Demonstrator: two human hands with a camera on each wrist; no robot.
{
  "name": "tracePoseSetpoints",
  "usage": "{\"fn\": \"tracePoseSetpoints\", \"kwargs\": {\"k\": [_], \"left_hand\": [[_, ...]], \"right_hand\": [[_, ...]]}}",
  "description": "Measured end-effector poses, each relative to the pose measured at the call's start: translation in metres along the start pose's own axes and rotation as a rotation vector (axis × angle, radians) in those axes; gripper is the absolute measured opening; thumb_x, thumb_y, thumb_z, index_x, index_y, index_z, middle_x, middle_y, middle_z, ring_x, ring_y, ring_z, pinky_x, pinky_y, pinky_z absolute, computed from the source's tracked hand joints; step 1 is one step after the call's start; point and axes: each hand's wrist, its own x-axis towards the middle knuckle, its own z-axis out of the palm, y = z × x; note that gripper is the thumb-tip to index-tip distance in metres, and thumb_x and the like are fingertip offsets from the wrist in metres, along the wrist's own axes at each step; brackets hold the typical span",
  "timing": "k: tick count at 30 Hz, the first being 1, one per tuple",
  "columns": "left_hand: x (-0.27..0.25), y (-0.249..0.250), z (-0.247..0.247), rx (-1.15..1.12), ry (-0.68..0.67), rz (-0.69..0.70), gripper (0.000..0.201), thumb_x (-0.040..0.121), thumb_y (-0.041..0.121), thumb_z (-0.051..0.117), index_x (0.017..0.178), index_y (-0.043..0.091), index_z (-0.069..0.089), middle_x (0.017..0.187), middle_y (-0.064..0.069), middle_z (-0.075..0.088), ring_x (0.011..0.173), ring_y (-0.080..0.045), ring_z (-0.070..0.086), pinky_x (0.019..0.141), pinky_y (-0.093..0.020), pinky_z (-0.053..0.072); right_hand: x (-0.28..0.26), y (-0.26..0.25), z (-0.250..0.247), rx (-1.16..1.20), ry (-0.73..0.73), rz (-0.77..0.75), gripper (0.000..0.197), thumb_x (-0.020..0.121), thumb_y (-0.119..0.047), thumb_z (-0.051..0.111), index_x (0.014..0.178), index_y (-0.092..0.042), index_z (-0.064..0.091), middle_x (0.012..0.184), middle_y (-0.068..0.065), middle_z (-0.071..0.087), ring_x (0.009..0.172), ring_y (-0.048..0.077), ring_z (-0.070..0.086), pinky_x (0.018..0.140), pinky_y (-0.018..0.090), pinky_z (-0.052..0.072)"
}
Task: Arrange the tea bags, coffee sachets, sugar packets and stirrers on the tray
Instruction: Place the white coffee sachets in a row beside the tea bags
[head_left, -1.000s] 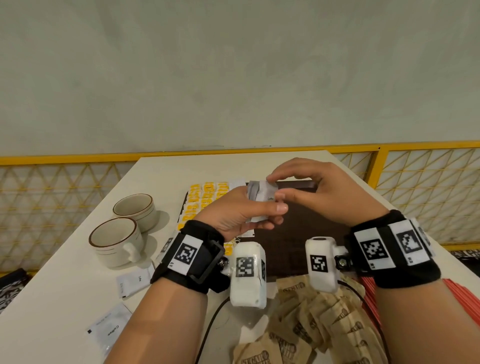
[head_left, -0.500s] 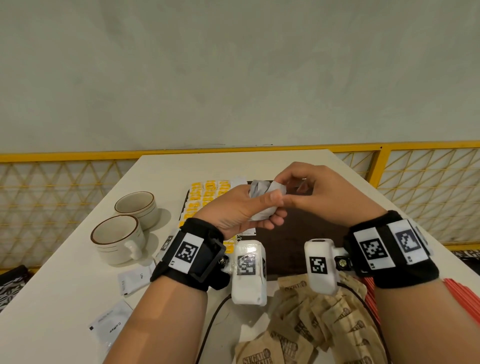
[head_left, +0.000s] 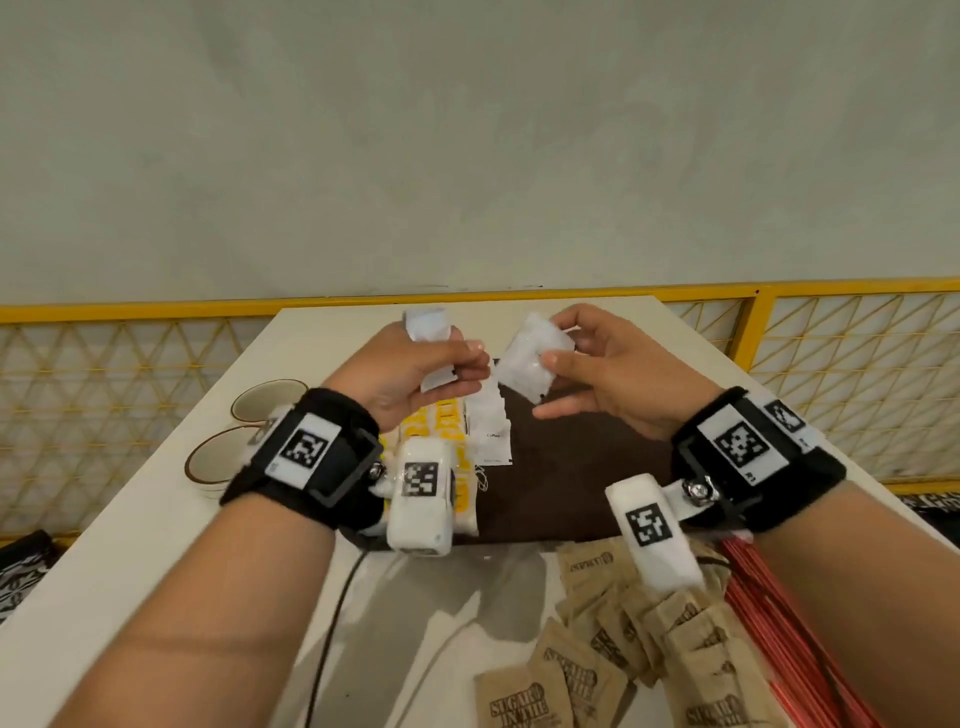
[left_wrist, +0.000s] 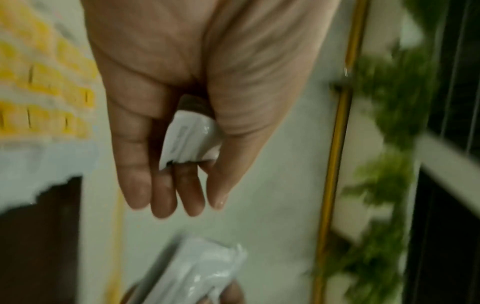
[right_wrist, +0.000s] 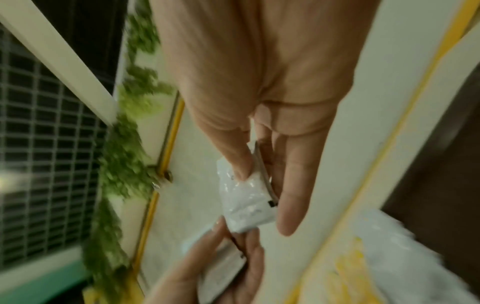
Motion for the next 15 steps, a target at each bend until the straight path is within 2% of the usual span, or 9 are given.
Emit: {"fn": "tracePoseSetpoints", "kwargs": {"k": [3,7,11,15], "left_hand": [[0.010,-0.004,0.000,0.351,-0.108,-0.030,0.016,0.080,0.000,0.070,0.073,0.007,0.057,0.088,-0.020,0.065,0.084,-0.025,0.067,0.079,-0.031,0.058],[0.030,-0.017,0.002,0.719,-0.206,-0.080,0.015,0.081,-0.002,0.070,0.076,0.007,0.059,0.079,-0.013,0.062,0.072,-0.021,0.064,0.074,-0.031,0.058],[0.049,-0.025,0.001,0.998,-0.247,-0.131,0.018,0.082,-0.001,0.069,0.073,0.011,0.058,0.077,-0.009,0.061,0.066,-0.016,0.061,0.062,-0.023,0.056],[0.064,-0.024,-0.001,1.148,-0.288,-0.155,0.020,0.083,0.002,0.067,0.072,0.015,0.057,0.071,-0.001,0.062,0.055,-0.004,0.061,0.052,-0.016,0.050]], "right_hand": [[0.013,0.016,0.000,-0.218,-0.080,0.185,0.020,0.089,0.005,0.057,0.104,-0.009,0.054,0.102,0.013,0.059,0.085,0.024,0.066,0.071,0.039,0.060],[0.030,0.040,0.005,-0.380,-0.114,0.369,0.023,0.085,0.006,0.063,0.097,-0.012,0.054,0.094,0.011,0.058,0.086,0.025,0.064,0.071,0.038,0.060],[0.045,0.057,0.011,-0.433,-0.083,0.449,0.019,0.085,0.004,0.065,0.090,-0.012,0.056,0.096,0.014,0.057,0.087,0.024,0.061,0.075,0.036,0.059],[0.055,0.063,0.009,-0.392,-0.052,0.472,0.019,0.084,0.007,0.062,0.086,-0.010,0.056,0.077,0.009,0.056,0.070,0.017,0.059,0.069,0.032,0.060]]}}
